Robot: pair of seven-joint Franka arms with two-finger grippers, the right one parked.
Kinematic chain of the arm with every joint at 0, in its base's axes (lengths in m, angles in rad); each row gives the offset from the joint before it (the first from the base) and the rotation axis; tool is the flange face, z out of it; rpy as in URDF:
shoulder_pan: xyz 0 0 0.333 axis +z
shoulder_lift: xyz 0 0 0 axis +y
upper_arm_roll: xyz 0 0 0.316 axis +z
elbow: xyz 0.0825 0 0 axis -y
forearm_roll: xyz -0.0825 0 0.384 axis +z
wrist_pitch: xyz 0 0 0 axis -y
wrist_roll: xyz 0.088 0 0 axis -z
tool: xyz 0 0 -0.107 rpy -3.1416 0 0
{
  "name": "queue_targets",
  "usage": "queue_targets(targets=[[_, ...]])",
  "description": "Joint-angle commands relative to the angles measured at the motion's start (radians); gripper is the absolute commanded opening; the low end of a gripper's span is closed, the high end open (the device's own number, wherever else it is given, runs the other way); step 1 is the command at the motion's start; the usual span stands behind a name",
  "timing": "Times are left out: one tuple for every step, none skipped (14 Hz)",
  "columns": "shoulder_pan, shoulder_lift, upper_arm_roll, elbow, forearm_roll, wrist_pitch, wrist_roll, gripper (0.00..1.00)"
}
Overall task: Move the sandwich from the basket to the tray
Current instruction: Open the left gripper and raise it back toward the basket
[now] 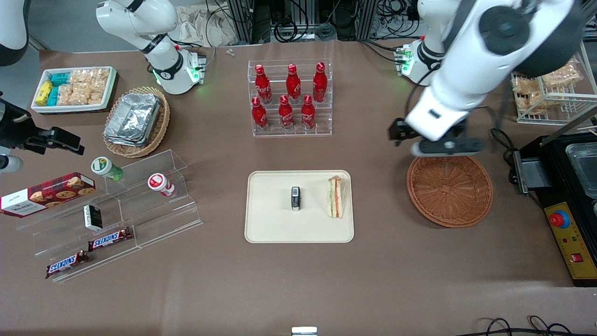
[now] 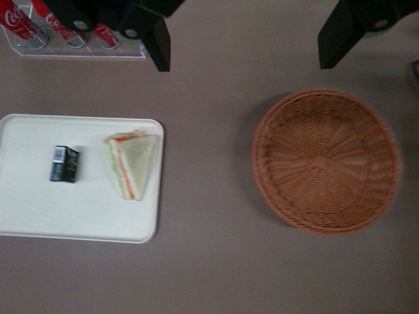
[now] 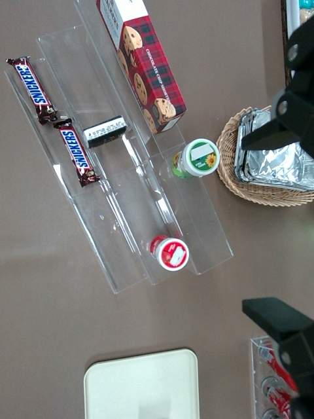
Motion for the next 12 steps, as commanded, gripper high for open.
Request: queue_targets(targets=[[-0.004, -0.078, 0.101, -0.049, -0.023, -0.035, 0.049, 1.0], [0.002, -0.089, 0.127, -0.049, -0.023, -0.037, 0.075, 1.0], [0.002, -0.092, 0.16, -0.048, -0.03, -0.039, 0.131, 1.0], [0.002, -0.094, 0.193, -0.048, -0.048, -0.04, 0.173, 1.0], [0.001, -0.095, 0.215, -0.046, -0.051, -0.051, 0.181, 1.0], [0.001, -0.097, 0.22, -0.045, -0.05, -0.057, 0.181, 1.0], [0.001, -0.092, 0.22, -0.04, -0.042, -0.057, 0.17, 1.0], [-0.001, -0.092, 0.22, -0.038, -0.031, -0.059, 0.17, 1.0], [-0.001, -0.092, 0.218, -0.038, -0.028, -0.06, 0.173, 1.0], [-0.002, -0.095, 0.215, -0.038, -0.028, -0.066, 0.173, 1.0], [-0.004, -0.095, 0.212, -0.029, -0.028, -0.087, 0.172, 1.0], [-0.005, -0.095, 0.212, -0.019, -0.023, -0.109, 0.17, 1.0]])
